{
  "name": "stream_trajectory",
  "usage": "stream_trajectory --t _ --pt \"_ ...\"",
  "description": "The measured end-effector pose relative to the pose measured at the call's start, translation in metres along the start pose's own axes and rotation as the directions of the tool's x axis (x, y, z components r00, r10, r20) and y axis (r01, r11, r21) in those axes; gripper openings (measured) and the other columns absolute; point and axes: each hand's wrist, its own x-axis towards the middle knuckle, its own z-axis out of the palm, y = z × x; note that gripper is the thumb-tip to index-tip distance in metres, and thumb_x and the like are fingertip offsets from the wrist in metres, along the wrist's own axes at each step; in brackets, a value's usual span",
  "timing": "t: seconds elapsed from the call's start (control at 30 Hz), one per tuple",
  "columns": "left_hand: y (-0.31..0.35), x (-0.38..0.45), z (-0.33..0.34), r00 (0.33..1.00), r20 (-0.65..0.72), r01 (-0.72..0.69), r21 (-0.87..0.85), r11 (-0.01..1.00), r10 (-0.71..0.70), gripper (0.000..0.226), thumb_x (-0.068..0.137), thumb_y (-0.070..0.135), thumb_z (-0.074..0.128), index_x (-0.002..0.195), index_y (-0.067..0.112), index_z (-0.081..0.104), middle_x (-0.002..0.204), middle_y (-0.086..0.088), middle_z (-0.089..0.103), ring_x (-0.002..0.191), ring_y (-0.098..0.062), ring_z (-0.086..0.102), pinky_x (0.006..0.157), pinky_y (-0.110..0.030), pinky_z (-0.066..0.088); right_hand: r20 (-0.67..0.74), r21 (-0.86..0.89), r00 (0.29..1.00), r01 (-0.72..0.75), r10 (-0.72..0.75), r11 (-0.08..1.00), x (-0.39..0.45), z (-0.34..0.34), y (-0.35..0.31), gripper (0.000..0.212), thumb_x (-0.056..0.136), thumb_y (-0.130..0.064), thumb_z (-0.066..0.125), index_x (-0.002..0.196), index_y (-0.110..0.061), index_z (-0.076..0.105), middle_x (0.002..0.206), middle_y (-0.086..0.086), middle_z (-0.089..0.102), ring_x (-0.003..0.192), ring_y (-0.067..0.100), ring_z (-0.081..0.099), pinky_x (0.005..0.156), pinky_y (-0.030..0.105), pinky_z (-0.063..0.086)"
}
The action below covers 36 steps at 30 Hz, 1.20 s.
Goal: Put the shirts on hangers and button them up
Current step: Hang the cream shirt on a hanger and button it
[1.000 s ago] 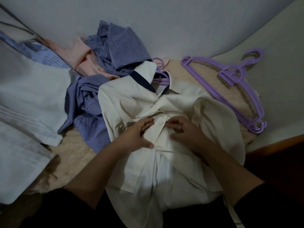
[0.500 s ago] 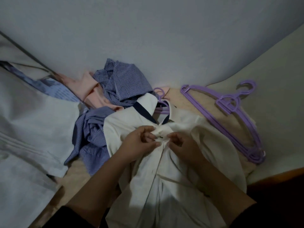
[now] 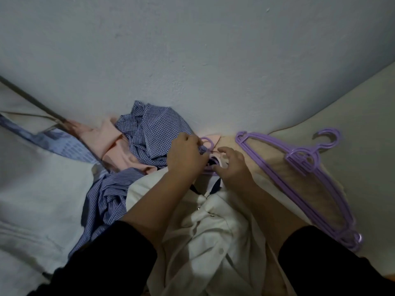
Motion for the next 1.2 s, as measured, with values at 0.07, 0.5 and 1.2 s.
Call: stream_trajectory --t 0.07,0.5,1.2 --pt "-0.002 0.002 -0.003 0.986 0.154 0.055 0.046 0.997 -0.061 0.022 0.085 0.023 0.068 0.107 0.024 0.066 0.131 -0.004 0.044 0.114 -0.024 0.048 0.09 -0.036 0.045 0.086 0.015 0.996 -0.011 0.01 1.0 -0.002 0.0 0.003 0.054 0.078 -0.001 0.059 0.125 -0.025 0.052 0.122 0.007 0.047 0.109 0.018 0.048 0.086 0.016 0.034" --pt "0.01 -0.056 -0.029 0.97 0.095 0.235 -0.142 0.961 -0.223 0.054 0.074 0.059 0.067 0.097 0.015 0.048 0.107 -0.003 0.045 0.091 -0.022 0.052 0.073 -0.034 0.044 0.093 0.302 0.995 0.003 -0.033 0.953 -0.08 -0.036 -0.024 0.072 0.071 0.024 0.037 0.128 -0.02 0.044 0.112 -0.011 0.05 0.092 -0.012 0.053 0.073 -0.005 0.034" --pt "0.002 -0.105 -0.085 0.752 0.601 0.659 -0.696 0.287 -0.269 0.029 0.081 0.019 0.06 0.102 0.002 0.07 0.093 -0.018 0.069 0.077 -0.03 0.064 0.078 -0.04 0.055 0.126 0.254 0.992 -0.009 -0.024 0.967 -0.086 -0.081 -0.049 0.063 0.079 0.025 0.033 0.121 -0.015 0.057 0.122 0.002 0.052 0.111 0.016 0.051 0.065 -0.003 0.039"
